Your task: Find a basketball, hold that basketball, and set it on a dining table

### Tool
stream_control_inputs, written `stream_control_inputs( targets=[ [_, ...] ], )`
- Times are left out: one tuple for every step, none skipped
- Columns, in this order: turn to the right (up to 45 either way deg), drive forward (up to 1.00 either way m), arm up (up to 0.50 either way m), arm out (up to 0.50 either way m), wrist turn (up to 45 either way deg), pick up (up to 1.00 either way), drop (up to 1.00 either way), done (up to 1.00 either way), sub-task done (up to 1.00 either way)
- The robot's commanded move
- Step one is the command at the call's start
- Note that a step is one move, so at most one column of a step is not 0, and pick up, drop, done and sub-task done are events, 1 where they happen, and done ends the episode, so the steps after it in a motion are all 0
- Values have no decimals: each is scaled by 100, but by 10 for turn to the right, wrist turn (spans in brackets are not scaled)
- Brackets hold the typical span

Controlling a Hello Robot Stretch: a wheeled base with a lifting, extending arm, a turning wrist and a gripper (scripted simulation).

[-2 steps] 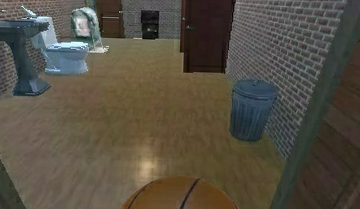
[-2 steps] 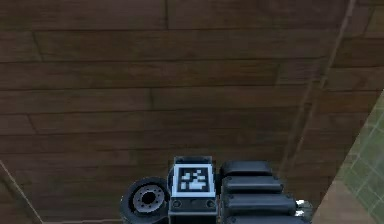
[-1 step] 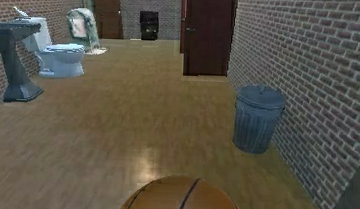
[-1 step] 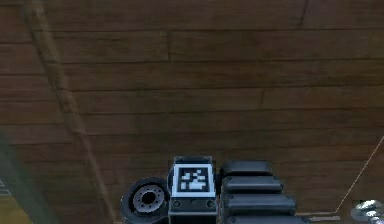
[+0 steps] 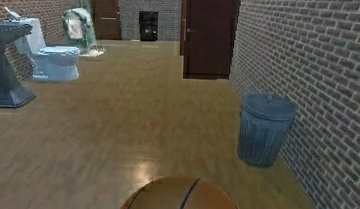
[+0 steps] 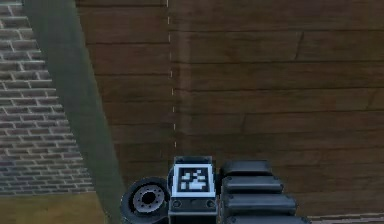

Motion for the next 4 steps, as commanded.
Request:
stream_control_inputs(
  targets=[
    [-150, 0, 0, 0, 0, 0, 0, 0, 0],
    [0, 100, 0, 0, 0, 0, 0, 0, 0],
    [0, 100, 0, 0, 0, 0, 0, 0, 0],
    [0, 100, 0, 0, 0, 0, 0, 0, 0]
  ],
)
